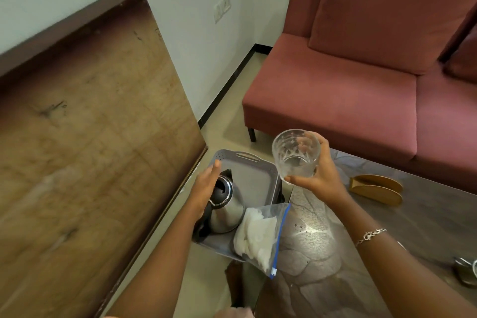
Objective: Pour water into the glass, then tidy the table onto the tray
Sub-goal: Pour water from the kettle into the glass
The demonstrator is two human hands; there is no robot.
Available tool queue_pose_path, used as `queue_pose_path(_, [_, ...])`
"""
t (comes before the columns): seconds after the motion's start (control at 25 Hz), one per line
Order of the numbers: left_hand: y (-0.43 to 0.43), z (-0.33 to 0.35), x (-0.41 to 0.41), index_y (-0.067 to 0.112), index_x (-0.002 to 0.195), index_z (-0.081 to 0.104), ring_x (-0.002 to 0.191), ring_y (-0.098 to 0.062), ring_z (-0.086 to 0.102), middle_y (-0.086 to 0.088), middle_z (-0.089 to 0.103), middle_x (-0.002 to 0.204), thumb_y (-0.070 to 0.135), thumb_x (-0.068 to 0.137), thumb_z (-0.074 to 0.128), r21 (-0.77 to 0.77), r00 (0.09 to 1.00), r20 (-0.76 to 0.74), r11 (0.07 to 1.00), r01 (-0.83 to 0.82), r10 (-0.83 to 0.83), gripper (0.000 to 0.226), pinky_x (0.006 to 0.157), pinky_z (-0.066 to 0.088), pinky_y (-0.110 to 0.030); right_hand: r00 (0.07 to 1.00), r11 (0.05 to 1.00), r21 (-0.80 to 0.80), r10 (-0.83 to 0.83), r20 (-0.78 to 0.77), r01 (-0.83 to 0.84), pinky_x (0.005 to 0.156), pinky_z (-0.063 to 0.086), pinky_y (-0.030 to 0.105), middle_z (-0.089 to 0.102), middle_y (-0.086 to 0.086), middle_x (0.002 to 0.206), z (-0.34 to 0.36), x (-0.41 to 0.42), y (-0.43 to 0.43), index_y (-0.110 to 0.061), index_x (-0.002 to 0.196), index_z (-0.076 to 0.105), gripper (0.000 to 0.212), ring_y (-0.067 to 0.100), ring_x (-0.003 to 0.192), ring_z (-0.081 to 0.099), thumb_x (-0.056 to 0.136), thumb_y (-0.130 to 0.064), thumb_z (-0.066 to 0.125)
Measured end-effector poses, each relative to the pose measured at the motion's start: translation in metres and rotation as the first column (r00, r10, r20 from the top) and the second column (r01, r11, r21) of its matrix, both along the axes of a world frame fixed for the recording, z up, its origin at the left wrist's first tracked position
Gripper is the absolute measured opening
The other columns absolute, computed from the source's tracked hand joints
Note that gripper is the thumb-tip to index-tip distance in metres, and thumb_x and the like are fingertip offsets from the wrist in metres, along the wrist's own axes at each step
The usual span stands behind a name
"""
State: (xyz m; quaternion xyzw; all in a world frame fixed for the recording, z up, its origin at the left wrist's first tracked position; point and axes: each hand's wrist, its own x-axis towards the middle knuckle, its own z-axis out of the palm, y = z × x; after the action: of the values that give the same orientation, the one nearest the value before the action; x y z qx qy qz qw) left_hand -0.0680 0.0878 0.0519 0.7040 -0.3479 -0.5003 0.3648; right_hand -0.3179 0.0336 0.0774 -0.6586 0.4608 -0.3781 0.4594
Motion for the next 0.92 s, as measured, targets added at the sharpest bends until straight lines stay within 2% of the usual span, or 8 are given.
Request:
queue_pose_path(0.12, [0.034,-0.042,0.036,0.017,0.131,0.044,0.133,-0.022,0.030,-0.012,0.038,0.141,0.043,0.085,0.059,0.158,0.986,0.165,0.987,-0.028,0.002,0.054,0.106,0.024,-0.028,1.000,1.000,-0.001,-0.016,-0.011,0.016,0.091,0.040,0.014,0.046,-0.020,0.120,-0.003,-0.007,0.004,-0.039,0.123,0.030,0.092,-0.009,0.112,0.047,0.058,-0.004,0.084])
queue_pose_path(0.2, [0.050,-0.065,0.044,0.014,0.133,0.041,0.129,-0.028,0.039,-0.014,0.041,0.140,0.040,0.072,0.074,0.272,0.993,0.093,0.961,0.043,-0.070,0.074,0.110,0.032,-0.039,1.000,1.000,0.000,-0.019,-0.022,0.019,0.091,0.041,0.014,0.046,-0.021,0.119,-0.002,-0.009,0.005,-0.031,0.127,0.028,0.093,-0.009,0.112,0.047,0.057,-0.005,0.085])
queue_pose_path(0.28, [0.060,-0.082,0.042,0.008,0.126,0.044,0.116,-0.028,0.051,-0.015,0.053,0.128,0.026,0.066,0.082,0.332,0.991,0.107,0.942,0.046,-0.086,0.074,0.101,0.043,-0.041,0.999,1.000,0.001,-0.019,-0.035,0.019,0.089,0.042,0.010,0.045,-0.024,0.118,0.000,-0.009,0.004,-0.029,0.128,0.028,0.094,-0.012,0.111,0.047,0.057,-0.007,0.085])
queue_pose_path(0.36, [0.064,-0.094,0.039,0.003,0.120,0.048,0.110,-0.032,0.055,-0.019,0.058,0.120,0.016,0.066,0.082,0.356,0.964,0.257,0.934,-0.030,-0.067,0.065,0.094,0.046,-0.042,0.999,1.000,0.003,-0.028,-0.029,0.029,0.092,0.043,0.011,0.045,-0.023,0.119,0.002,-0.009,0.004,-0.027,0.129,0.027,0.094,-0.013,0.112,0.046,0.057,-0.008,0.085])
queue_pose_path(0.48, [0.062,-0.102,0.035,0.000,0.116,0.053,0.108,-0.037,0.057,-0.021,0.061,0.116,0.008,0.068,0.077,0.389,0.913,0.403,0.915,-0.103,-0.069,0.054,0.090,0.046,-0.043,0.999,0.999,0.009,-0.050,0.002,0.050,0.099,0.043,0.028,0.046,-0.019,0.121,0.006,-0.007,0.004,-0.024,0.132,0.027,0.096,0.001,0.118,0.047,0.056,-0.012,0.085])
queue_pose_path(0.6, [0.060,-0.106,0.035,-0.003,0.112,0.056,0.104,-0.040,0.057,-0.025,0.062,0.112,-0.005,0.070,0.068,0.351,0.937,0.345,0.920,-0.175,0.047,0.044,0.091,0.047,-0.046,0.998,0.998,0.017,-0.058,0.026,0.057,0.101,0.043,0.036,0.047,-0.011,0.122,0.010,-0.006,0.008,-0.020,0.132,0.027,0.097,0.005,0.118,0.048,0.052,-0.024,0.082])
queue_pose_path(0.76, [0.059,-0.105,0.027,-0.003,0.112,0.056,0.100,-0.040,0.057,-0.026,0.062,0.108,-0.016,0.071,0.055,0.252,0.939,0.221,0.915,-0.315,0.262,0.043,0.090,0.049,-0.049,0.997,0.996,0.037,-0.081,0.007,0.081,0.099,0.043,0.031,0.047,-0.016,0.120,0.011,-0.008,0.014,-0.026,0.129,0.028,0.094,-0.012,0.111,0.047,0.051,-0.028,0.080])
queue_pose_path(0.92, [0.048,-0.092,0.023,-0.001,0.108,0.060,0.097,-0.040,0.059,-0.024,0.064,0.102,-0.017,0.070,0.053,0.157,0.900,0.242,0.901,-0.405,0.363,0.042,0.089,0.051,-0.049,0.995,0.994,0.043,-0.104,-0.006,0.104,0.101,0.042,0.033,0.046,-0.006,0.126,0.009,-0.015,0.017,-0.023,0.131,0.026,0.096,-0.002,0.117,0.046,0.054,-0.021,0.083])
